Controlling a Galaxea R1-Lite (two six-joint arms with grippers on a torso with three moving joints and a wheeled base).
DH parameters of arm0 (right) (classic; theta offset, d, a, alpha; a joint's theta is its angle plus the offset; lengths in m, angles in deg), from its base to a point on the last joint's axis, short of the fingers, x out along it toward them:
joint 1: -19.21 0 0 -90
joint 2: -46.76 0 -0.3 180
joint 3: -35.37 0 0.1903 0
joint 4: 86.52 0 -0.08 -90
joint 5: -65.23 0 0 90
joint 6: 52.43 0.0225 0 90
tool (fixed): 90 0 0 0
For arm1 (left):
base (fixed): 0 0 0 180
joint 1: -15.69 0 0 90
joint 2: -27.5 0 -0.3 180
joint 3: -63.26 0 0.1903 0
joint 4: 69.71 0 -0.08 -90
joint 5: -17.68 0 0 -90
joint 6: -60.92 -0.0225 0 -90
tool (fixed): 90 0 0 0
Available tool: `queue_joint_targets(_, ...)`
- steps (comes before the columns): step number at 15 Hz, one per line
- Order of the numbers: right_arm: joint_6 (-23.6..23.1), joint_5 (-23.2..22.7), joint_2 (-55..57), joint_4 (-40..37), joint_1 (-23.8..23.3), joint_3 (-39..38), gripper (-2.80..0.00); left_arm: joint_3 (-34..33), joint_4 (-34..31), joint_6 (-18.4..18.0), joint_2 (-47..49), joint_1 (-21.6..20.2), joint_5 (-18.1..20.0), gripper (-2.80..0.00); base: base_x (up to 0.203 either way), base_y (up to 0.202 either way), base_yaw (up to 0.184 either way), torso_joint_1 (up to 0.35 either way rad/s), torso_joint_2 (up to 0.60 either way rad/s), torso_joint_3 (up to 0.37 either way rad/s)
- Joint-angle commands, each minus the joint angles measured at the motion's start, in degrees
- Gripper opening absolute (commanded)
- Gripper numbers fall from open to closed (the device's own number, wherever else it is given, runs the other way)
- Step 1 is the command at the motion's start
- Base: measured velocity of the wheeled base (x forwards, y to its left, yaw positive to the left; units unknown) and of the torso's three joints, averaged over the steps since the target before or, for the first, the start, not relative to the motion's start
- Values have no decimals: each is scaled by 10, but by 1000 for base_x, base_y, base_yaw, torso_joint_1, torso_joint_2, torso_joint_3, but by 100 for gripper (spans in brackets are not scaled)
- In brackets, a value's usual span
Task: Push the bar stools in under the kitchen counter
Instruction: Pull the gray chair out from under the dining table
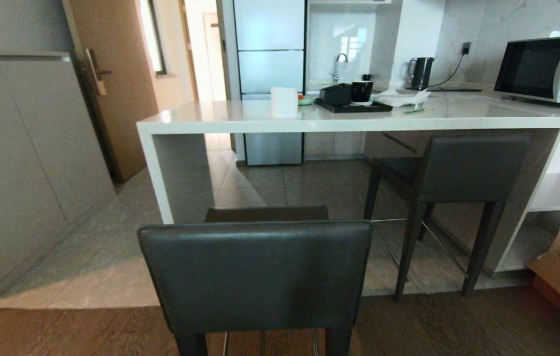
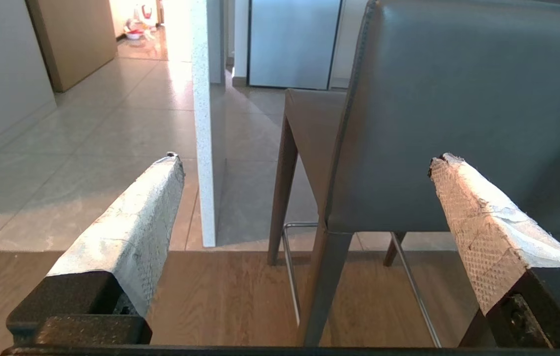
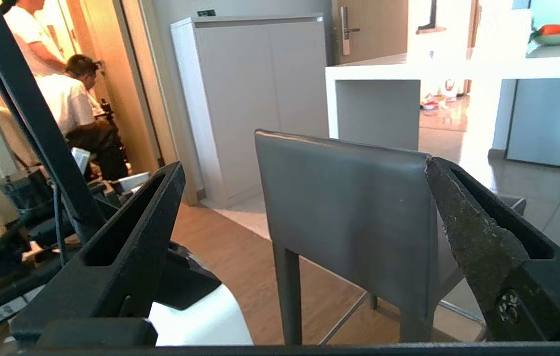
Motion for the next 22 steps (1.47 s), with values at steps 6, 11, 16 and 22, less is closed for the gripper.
queue_joint_targets(6,87,-23,-2,4,68,99,0,-5,1,1,0,0,0,0,0,0,0,0,0,0)
queue_joint_targets(11,91,-21,-118,-58,47,48,0,-5,1,4,0,0,-1,0,0,0,0,0,0,0)
queue_joint_targets(16,40,-6,-168,-69,43,-47,0,-5,-2,21,-1,0,-6,0,0,0,0,0,0,0)
queue_joint_targets(22,-137,297,-168,-190,41,-74,0,-5,0,11,0,0,-5,0,0,0,0,0,0,0)
